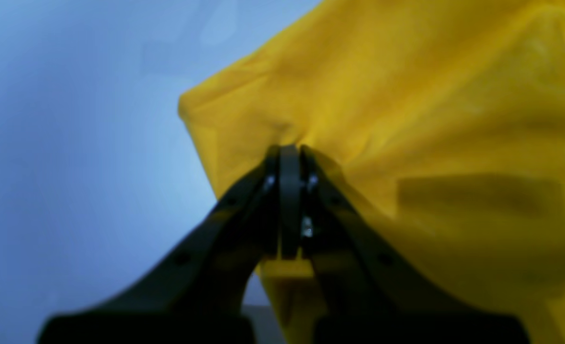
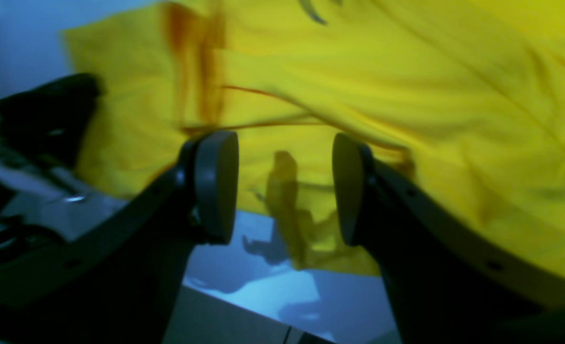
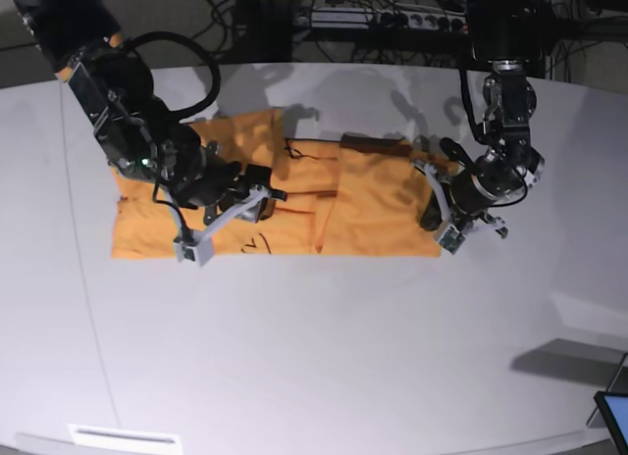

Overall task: Fold the T-shirt properly
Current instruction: 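Lower the left gripper onto the shirt's hem end and grasp it, then release the shirt with both grippers and lift them away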

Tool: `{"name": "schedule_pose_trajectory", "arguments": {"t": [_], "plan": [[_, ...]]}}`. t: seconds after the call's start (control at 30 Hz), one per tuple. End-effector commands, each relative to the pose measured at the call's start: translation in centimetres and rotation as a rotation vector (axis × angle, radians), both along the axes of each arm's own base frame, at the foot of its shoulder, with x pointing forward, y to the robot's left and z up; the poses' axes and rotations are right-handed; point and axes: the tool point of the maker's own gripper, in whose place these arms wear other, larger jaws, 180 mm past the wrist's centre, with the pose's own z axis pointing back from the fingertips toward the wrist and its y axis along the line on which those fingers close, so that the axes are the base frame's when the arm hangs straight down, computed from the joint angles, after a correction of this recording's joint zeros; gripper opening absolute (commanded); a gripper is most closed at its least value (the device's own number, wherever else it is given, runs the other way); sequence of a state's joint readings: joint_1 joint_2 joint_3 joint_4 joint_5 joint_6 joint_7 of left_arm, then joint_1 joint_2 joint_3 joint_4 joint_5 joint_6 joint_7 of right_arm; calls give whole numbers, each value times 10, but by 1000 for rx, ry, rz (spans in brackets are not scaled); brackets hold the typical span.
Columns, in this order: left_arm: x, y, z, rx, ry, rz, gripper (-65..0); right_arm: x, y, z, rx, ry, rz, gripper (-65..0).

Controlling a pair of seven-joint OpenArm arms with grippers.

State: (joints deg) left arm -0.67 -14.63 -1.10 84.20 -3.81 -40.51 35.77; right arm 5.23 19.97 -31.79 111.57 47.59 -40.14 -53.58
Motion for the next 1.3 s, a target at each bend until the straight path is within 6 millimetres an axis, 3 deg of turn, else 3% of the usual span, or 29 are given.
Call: {"name": "schedule_pose_trajectory", "arguments": {"t": [0.0,0.17,0.23,0.43,0.5,0.63,0.77,1.03,1.27], "plan": [[-10,29,-14,157,83,22,-650,8,-2,10,1,-44,-6,-344],[-11,54,-11,226,89,24,-650,7,-2,10,3,-42,-7,-340],[-11,59,-10,240,91,25,-650,14,-11,14,4,-58,-40,-338],[-16,82,-6,289,103,28,-650,26,-64,21,147,-18,-270,-302],[-16,89,-4,301,102,37,-650,28,-94,23,187,-8,-365,-303],[-13,114,11,301,68,118,-650,27,-130,29,260,11,-471,-302],[-6,125,23,299,38,157,-650,24,-135,27,318,29,-429,-302],[10,104,47,305,-48,119,-650,22,-127,1,358,81,-415,-302],[14,103,59,308,-82,117,-650,20,-130,-14,352,113,-416,-302]]}}
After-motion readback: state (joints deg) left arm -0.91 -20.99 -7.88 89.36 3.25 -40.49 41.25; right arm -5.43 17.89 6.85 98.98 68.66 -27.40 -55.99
